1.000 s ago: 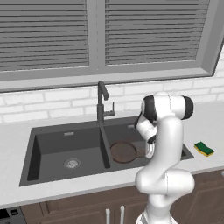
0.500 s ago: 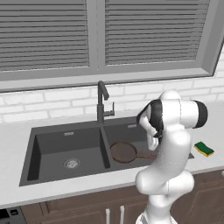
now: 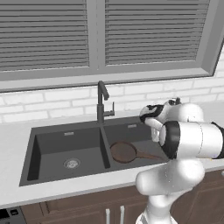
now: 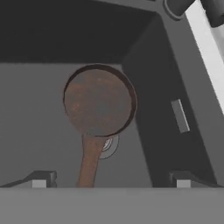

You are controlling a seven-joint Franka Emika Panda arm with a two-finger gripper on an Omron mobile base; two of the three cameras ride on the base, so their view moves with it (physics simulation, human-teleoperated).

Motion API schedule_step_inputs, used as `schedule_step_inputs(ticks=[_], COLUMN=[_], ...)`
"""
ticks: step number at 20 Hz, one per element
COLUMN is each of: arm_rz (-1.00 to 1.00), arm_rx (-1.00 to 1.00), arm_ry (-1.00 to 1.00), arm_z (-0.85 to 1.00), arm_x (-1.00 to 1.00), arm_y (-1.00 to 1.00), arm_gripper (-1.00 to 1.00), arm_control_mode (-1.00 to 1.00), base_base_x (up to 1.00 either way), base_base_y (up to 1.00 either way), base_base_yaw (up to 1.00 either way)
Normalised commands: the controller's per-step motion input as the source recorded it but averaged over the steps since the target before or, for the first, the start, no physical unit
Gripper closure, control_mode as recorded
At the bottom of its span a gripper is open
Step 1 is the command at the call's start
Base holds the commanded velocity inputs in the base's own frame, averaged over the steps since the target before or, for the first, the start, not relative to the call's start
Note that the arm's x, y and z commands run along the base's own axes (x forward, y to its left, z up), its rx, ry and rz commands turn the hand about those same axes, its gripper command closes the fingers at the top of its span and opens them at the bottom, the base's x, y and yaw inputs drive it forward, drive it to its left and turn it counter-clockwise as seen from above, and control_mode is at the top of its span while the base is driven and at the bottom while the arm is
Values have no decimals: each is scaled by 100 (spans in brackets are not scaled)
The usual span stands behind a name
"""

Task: Pick the pan and sponge and place them into the sink. Then turn on the water.

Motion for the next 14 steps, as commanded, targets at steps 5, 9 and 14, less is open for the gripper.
schedule_step_inputs(ticks=[5, 9, 14], arm_rz=[0, 0, 0], arm_rx=[-12, -11, -8], arm_ry=[0, 0, 0], arm_z=[99, 93, 60], arm_x=[-25, -26, -38], arm_y=[0, 0, -7], arm_gripper=[-100, -100, -100], arm_control_mode=[-100, -100, -100], base_base_x=[0, 0, 0], base_base_y=[0, 0, 0], base_base_yaw=[0, 0, 0])
